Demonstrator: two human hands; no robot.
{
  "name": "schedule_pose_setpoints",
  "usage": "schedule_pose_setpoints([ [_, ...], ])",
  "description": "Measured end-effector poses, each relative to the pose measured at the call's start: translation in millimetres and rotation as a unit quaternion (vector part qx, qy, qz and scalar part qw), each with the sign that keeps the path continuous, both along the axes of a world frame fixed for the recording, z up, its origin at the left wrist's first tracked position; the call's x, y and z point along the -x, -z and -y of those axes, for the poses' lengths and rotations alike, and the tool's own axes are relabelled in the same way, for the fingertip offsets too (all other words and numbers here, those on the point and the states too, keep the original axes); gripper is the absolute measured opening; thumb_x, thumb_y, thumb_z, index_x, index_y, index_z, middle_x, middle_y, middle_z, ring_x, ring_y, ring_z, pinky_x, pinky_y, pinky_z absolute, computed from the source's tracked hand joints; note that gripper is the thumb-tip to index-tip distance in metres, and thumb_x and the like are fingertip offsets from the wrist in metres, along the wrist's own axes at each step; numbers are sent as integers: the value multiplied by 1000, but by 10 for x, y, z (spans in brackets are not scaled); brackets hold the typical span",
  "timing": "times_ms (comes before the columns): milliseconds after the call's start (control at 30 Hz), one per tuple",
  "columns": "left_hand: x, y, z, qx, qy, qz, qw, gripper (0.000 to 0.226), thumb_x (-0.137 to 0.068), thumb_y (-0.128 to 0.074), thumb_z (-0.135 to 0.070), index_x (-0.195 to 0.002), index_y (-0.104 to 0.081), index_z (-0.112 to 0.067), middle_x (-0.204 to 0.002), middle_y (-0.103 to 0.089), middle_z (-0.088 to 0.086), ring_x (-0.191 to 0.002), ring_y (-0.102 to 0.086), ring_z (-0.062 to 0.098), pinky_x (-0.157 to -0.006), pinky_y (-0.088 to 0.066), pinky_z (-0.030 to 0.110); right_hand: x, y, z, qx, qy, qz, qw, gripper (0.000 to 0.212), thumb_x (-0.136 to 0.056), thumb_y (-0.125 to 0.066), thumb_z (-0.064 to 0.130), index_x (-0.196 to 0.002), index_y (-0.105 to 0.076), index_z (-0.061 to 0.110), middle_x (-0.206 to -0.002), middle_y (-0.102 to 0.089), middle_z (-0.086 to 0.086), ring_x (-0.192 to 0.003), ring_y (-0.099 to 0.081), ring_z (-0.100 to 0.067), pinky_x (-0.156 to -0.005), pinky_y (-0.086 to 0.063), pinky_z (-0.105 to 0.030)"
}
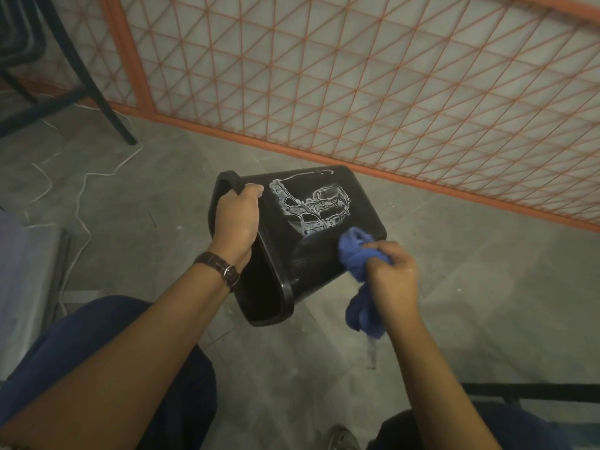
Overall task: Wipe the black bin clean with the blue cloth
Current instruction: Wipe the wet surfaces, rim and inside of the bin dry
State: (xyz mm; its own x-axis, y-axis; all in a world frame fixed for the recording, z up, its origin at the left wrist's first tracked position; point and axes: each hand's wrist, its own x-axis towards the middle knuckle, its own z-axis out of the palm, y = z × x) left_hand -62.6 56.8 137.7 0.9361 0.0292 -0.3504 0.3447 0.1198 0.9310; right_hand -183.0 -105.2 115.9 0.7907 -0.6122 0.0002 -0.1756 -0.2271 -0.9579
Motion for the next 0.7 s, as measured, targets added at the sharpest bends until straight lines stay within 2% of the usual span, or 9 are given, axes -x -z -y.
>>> schedule_pose_setpoints([
  [100,17,-5,0,9,14,3,1000,18,-86,-54,-25,-69,-60,-20,-78,-64,6,-80,-62,27,-90,-49,51,-29,-49,238,-20,105,-6,994,22,-73,-53,12,-92,-63,12,-85,-62,-8,-68,-55,-10,-59,-45,-18],
  [167,58,4,21,18,27,3,999,21,-87,-55,-22,-67,-62,-19,-71,-66,2,-76,-64,24,-88,-50,47,-63,-75,314,-69,142,-1,987,28,-82,-54,9,-110,-56,12,-86,-60,1,-73,-55,-5,-54,-45,-8],
  [233,108,14,48,28,46,9,998,29,-87,-55,-19,-59,-65,-18,-61,-67,-3,-66,-64,19,-81,-51,43,-78,-68,314,-53,145,-5,988,34,-84,-55,8,-117,-53,12,-98,-63,-1,-78,-56,0,-57,-43,-3],
  [300,156,8,69,31,65,26,997,35,-86,-54,-15,-54,-66,-19,-54,-65,-6,-59,-63,13,-74,-50,39,-87,-37,244,15,123,-17,992,34,-84,-57,9,-117,-55,11,-107,-64,-5,-84,-58,-1,-65,-40,0],
  [433,193,-46,67,16,82,63,994,23,-84,-54,-12,-66,-66,-18,-69,-67,4,-71,-65,23,-80,-52,48,-103,-1,18,98,40,-29,994,33,-83,-56,19,-115,-57,13,-118,-55,-3,-104,-55,-11,-91,-41,-19],
  [533,159,-87,23,8,83,80,993,13,-80,-56,-14,-71,-66,-15,-76,-67,10,-75,-65,27,-84,-52,52,-72,-50,-77,67,-24,7,997,20,-72,-49,9,-81,-63,19,-90,-62,-3,-82,-57,-3,-76,-45,-14],
  [600,140,-107,0,4,96,83,992,10,-73,-57,-20,-71,-66,-14,-75,-67,11,-75,-65,27,-83,-52,53,-52,-77,-23,9,-1,-12,1000,26,-73,-47,-2,-66,-62,19,-69,-61,1,-65,-56,-4,-62,-46,-17],
  [667,139,-111,-1,-3,116,78,990,15,-67,-57,-22,-72,-65,-10,-76,-65,14,-76,-64,30,-85,-51,55,-70,-45,94,-7,66,-25,997,28,-75,-46,-2,-69,-61,21,-69,-61,1,-69,-58,-12,-62,-45,-20],
  [700,149,-115,9,-6,129,76,989,20,-66,-57,-23,-75,-65,-7,-78,-64,16,-78,-63,31,-87,-51,57,-80,-39,130,4,87,-25,996,25,-76,-46,2,-77,-62,21,-78,-63,-1,-77,-58,-15,-67,-45,-19],
])
